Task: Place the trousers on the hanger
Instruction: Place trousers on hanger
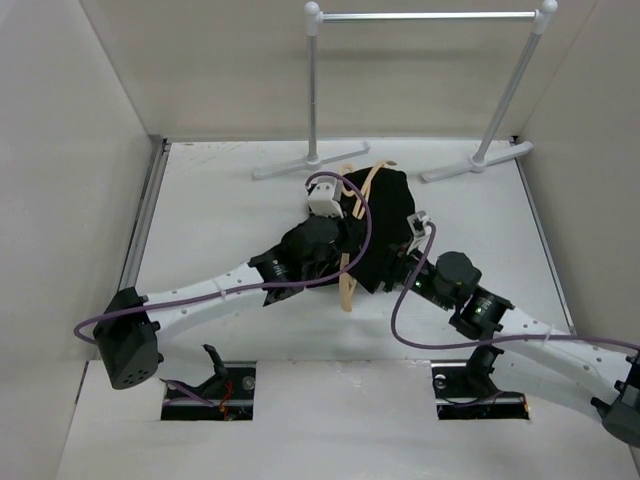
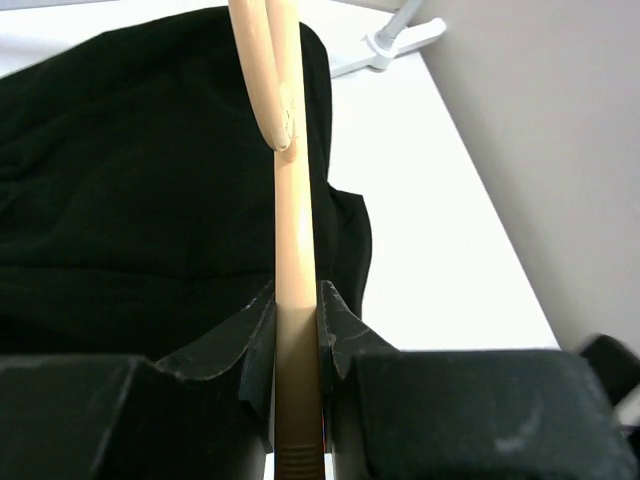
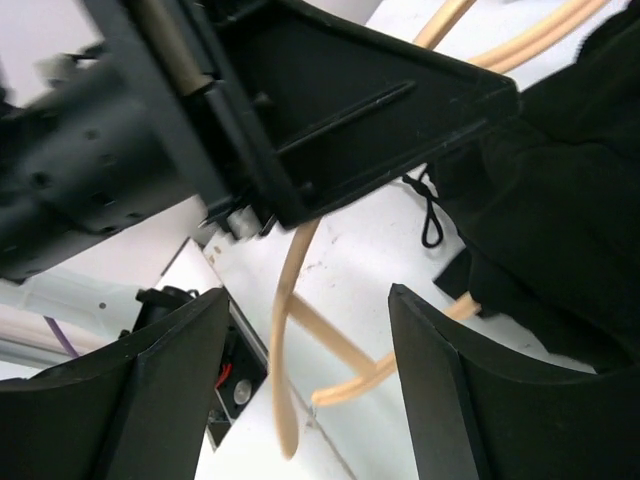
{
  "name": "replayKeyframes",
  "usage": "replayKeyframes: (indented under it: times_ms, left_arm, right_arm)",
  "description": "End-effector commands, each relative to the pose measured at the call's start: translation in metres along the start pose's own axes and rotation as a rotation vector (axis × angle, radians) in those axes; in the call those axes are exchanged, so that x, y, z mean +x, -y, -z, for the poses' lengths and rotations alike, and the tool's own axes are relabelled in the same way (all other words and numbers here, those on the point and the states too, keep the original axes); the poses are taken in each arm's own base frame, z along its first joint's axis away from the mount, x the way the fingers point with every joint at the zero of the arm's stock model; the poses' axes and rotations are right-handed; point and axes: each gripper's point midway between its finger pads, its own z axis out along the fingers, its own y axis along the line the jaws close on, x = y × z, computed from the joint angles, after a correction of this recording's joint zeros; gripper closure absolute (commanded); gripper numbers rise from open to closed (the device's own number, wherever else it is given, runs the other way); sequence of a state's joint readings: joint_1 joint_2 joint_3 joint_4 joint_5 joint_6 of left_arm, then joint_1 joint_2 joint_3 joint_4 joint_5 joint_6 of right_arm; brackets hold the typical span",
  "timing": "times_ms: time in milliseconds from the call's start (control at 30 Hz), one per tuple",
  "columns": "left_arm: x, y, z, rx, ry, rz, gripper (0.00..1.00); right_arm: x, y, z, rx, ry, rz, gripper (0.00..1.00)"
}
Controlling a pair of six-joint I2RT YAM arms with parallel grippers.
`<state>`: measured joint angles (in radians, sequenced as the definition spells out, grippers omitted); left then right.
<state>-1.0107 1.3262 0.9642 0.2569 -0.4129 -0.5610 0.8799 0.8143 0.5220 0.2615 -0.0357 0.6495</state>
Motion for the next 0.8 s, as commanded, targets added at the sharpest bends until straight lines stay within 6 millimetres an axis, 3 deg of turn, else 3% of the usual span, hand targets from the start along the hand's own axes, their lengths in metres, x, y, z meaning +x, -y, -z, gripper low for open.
replayKeyframes:
  times_ms: [0,100,433,500,567,667,767]
  left_arm:
    - [-0.053,0.032,0.016,0.070,0.131,0.059,0.96]
    - [-0.055,0.038,0.019,0.080,0.134,0.064,0.96]
    - [-0.061,0.050,0.020,0.101,0.142,0.076,0.96]
    - [-0.061,0.051,0.021,0.103,0.141,0.079,0.96]
    - [-0.061,0.051,0.021,0.104,0.142,0.082,0.96]
    - [-0.063,0.048,0.024,0.102,0.147,0.086,0.87]
    - [-0.070,0.037,0.029,0.079,0.172,0.098,0.66]
  right_arm:
    - [-0.032,-0.027,-0.013,-0.059,0.092,0.033,0.29]
    - [-0.029,-0.033,-0.021,-0.080,0.082,0.034,0.30]
    - [-0.008,-0.039,-0.036,-0.095,0.072,0.034,0.50]
    - [-0.006,-0.040,-0.039,-0.101,0.075,0.033,0.58]
    - [-0.006,-0.042,-0.039,-0.105,0.085,0.034,0.74]
    - [-0.014,-0.045,-0.032,-0.111,0.131,0.028,0.83]
    - [-0.023,-0.047,-0.022,-0.113,0.162,0.014,0.89]
